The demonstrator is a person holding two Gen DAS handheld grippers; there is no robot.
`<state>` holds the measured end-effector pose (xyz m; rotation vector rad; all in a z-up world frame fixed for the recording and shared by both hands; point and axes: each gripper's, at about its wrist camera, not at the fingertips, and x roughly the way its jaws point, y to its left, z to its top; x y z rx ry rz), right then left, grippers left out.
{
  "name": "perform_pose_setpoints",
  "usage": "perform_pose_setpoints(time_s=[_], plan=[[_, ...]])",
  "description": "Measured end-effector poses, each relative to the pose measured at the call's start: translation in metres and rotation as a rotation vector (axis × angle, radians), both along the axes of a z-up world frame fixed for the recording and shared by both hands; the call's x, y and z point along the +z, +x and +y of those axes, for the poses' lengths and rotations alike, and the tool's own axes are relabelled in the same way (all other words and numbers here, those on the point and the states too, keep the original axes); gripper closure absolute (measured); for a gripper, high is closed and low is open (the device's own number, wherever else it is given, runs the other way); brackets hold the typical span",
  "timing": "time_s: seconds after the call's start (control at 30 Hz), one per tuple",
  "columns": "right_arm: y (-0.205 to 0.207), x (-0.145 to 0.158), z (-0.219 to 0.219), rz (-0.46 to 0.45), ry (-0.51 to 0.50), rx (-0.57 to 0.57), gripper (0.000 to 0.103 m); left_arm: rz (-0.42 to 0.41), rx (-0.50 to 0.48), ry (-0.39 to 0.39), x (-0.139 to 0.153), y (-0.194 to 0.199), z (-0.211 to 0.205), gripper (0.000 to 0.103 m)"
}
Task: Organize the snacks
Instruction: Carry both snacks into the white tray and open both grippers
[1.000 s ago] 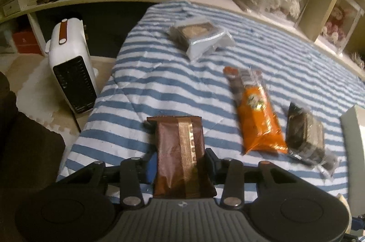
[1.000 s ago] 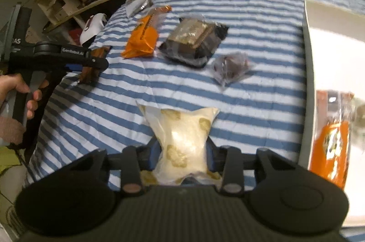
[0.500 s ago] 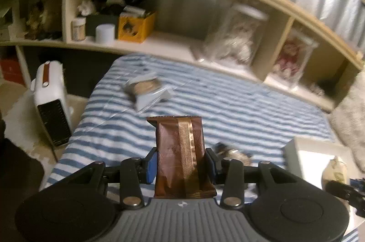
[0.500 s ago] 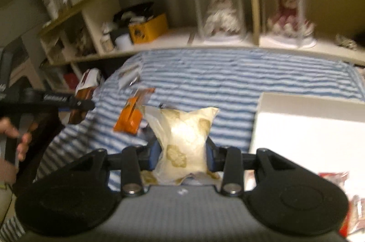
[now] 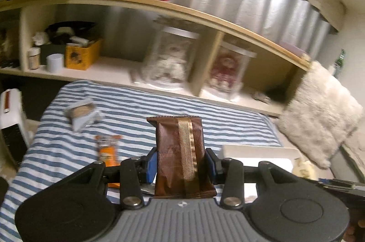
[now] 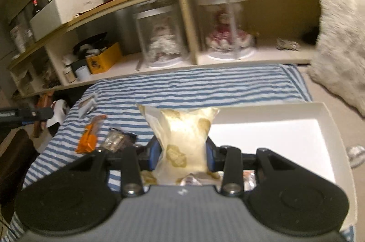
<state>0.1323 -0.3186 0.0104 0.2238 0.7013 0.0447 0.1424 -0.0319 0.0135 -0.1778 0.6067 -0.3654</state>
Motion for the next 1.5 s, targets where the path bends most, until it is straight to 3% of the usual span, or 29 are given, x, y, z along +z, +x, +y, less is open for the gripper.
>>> perform_pose_setpoints(time_s=[0.5,0.8,1.03,1.5], plan=[[-0.040,-0.030,-0.040,0.122,0.001,-0.064,0.058,0.080,-0.206,0.001,-0.021,-0.003,-0.128,0.059],[-0.021,-0.077,-0.042,0.320,0.039,0.008,0.058,0.198,-0.258,0.034,-0.059,0.031,-0.192,0.059],[0.000,-0.108,-0.037,0.437,0.036,0.021,0.058,0.270,-0.248,0.068,-0.083,0.060,-0.207,0.059],[0.009,-0.112,-0.032,0.414,0.064,-0.030,0.054,0.230,-0.196,0.136,-0.094,0.104,-0.210,0.057]])
